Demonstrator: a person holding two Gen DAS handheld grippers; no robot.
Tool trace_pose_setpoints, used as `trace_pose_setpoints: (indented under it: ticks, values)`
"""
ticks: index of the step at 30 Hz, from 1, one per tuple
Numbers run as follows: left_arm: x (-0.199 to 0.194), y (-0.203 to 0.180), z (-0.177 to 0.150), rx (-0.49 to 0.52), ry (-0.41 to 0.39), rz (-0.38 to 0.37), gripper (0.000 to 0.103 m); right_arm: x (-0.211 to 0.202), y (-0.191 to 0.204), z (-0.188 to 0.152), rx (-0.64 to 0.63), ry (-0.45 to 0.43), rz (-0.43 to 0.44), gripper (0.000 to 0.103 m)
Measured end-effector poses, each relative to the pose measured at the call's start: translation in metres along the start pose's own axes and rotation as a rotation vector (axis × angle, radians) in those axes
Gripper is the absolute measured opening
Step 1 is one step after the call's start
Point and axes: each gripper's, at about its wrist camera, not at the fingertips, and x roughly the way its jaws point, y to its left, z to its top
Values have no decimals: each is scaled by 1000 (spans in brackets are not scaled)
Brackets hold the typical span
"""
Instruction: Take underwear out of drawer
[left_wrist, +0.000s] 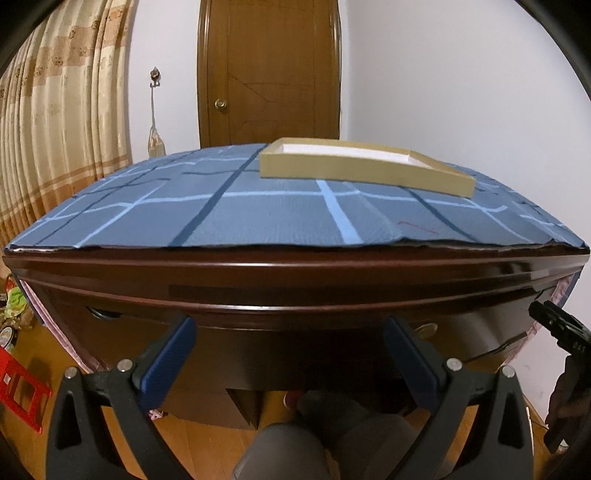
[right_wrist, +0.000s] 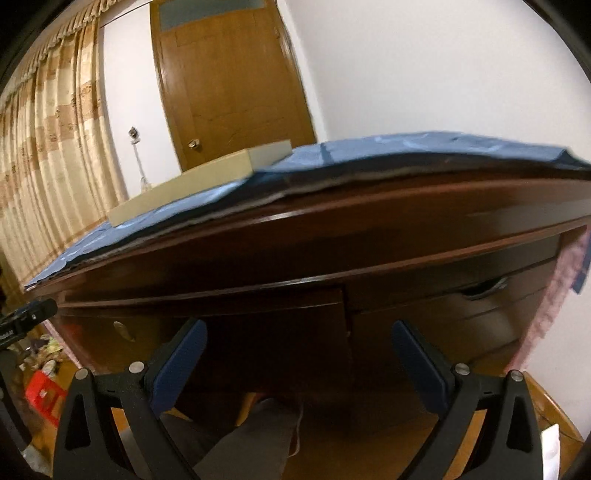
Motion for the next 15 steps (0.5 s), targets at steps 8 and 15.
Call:
trace_pose_setpoints:
  ticks: [8, 15]
  values:
    - [10, 5, 2, -8, -1, 4, 103, 24, -10, -1, -25, 7, 73, 101]
    - [11, 18, -1, -6, -7, 21, 103, 34, -4, -6, -65, 19, 154, 95]
